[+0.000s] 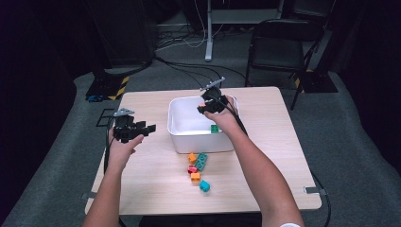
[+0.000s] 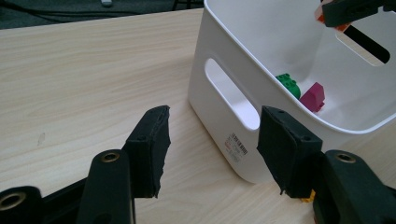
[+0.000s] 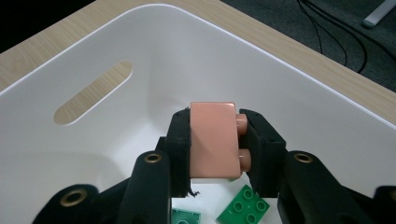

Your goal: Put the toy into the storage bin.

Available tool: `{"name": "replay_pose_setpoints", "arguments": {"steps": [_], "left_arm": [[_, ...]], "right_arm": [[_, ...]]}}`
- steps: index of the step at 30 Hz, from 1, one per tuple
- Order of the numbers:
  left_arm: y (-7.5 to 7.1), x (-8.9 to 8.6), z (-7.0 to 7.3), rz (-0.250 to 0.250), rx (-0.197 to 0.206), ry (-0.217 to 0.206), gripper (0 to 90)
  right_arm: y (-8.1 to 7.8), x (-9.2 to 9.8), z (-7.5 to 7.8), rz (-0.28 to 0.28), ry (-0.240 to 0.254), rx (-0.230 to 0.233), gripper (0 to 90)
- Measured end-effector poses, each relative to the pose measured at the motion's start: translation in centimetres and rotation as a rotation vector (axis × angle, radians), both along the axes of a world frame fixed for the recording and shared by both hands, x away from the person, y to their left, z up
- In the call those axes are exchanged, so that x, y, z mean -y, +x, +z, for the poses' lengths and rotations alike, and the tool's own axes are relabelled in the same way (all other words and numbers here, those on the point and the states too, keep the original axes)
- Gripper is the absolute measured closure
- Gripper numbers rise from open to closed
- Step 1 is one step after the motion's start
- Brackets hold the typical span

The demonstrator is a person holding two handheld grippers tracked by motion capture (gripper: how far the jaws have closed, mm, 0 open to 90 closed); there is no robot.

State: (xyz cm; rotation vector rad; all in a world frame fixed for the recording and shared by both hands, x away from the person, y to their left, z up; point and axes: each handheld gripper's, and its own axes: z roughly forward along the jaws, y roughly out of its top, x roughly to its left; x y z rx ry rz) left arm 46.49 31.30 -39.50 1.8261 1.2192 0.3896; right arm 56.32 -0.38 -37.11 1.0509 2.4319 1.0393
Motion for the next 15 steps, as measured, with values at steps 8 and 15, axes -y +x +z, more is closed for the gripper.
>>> {"name": "replay_pose_setpoints", "arguments": {"steps": [8,15], "left_arm": [[0.0,-0.2,0.1,0.002,0.003,-0.003,43.0],[0.0,-0.2,0.1,0.006,0.005,-0.002,43.0]], "right_arm": [[-0.1,-0.2,0.1,-0.006,0.020,-0.009,57.1],[-1.5,0.2,0.7,0.026,0.044,-0.022,46.7]]}}
